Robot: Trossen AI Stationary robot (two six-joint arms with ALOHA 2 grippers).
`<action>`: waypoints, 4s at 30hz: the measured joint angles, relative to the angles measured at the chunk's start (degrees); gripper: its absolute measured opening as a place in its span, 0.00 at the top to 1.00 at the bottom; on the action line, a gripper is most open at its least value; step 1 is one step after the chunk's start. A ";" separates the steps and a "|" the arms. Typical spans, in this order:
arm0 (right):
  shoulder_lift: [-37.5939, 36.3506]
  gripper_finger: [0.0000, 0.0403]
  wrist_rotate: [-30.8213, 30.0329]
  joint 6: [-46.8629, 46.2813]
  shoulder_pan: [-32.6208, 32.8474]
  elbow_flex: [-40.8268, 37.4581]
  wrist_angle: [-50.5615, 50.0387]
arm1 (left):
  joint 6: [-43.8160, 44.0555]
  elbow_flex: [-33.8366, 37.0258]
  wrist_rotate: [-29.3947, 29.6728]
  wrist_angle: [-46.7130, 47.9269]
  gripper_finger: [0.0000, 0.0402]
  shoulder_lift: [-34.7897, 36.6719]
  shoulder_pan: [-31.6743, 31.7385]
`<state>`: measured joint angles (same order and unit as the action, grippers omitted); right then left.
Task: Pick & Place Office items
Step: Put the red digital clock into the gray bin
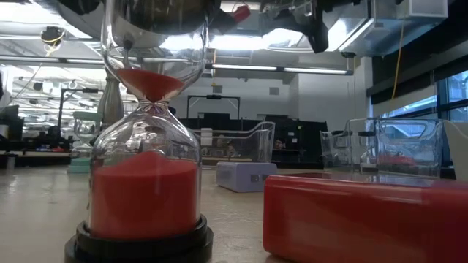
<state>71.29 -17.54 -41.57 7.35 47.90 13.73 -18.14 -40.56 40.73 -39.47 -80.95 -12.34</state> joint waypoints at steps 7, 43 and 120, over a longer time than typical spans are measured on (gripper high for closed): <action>2.80 0.25 0.00 0.36 -1.55 0.00 3.18 | 2.10 0.00 -3.47 -0.79 0.61 0.00 2.84; 9.01 0.40 -4.52 5.39 -3.93 0.00 10.13 | -6.70 -6.12 4.79 -1.29 0.60 -8.24 4.25; 12.97 0.81 27.43 -37.43 27.46 4.74 -71.77 | 16.07 -6.08 10.53 27.44 0.39 -7.93 4.60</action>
<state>84.26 9.89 -79.01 34.80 52.64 -58.04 -2.07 -46.63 51.26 -12.03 -88.88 -7.75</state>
